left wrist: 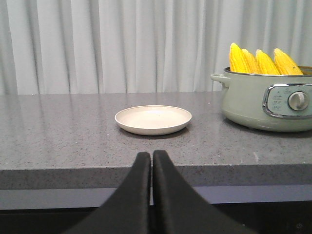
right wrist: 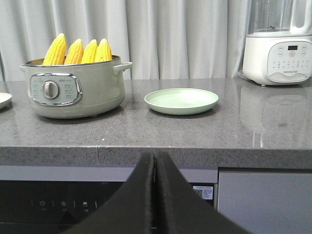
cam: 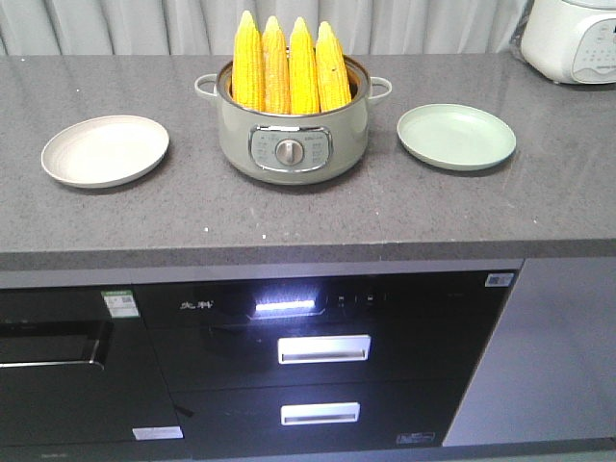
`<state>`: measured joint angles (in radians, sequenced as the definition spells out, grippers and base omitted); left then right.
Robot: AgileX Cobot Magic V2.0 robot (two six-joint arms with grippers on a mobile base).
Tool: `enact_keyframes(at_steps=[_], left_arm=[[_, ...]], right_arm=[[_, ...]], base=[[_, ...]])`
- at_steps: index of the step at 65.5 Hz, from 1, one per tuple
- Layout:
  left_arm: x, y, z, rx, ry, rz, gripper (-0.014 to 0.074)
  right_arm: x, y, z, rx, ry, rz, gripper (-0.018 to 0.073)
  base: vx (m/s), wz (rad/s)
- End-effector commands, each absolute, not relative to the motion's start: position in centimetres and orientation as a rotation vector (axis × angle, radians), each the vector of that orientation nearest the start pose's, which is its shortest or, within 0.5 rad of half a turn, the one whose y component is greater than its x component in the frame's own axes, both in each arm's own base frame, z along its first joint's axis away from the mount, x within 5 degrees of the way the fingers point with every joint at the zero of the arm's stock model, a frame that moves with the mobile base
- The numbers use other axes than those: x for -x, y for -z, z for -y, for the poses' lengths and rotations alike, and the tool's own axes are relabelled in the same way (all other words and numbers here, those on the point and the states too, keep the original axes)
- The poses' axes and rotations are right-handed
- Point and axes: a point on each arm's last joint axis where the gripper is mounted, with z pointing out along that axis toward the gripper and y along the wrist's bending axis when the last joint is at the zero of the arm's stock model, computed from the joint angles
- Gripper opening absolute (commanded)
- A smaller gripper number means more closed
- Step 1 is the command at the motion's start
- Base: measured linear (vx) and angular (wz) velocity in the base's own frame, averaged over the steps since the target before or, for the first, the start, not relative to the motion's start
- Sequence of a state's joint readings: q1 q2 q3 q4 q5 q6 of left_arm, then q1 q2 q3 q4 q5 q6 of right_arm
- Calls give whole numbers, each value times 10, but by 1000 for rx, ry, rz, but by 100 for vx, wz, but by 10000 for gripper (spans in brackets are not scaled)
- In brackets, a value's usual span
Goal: Distribute corn equally
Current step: 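Drive the base forward toward the counter with the pot and plates, then position the base in front of the pot, arms held still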
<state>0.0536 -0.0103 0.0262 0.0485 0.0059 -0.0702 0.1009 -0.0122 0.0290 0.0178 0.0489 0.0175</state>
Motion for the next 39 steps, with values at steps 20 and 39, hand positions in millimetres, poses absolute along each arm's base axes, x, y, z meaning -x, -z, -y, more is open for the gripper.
enact_keyframes(at_steps=[20,39], left_arm=[[-55,-208,-3,63,-7,-1425,-6],[-55,-208,-3,63,-7,-1425,-6]], right_arm=[[-56,-204,-6,58,-97,-1482,-11],[-56,-204,-6,58,-97,-1482,-11]], base=[[22,0],[22,-3]])
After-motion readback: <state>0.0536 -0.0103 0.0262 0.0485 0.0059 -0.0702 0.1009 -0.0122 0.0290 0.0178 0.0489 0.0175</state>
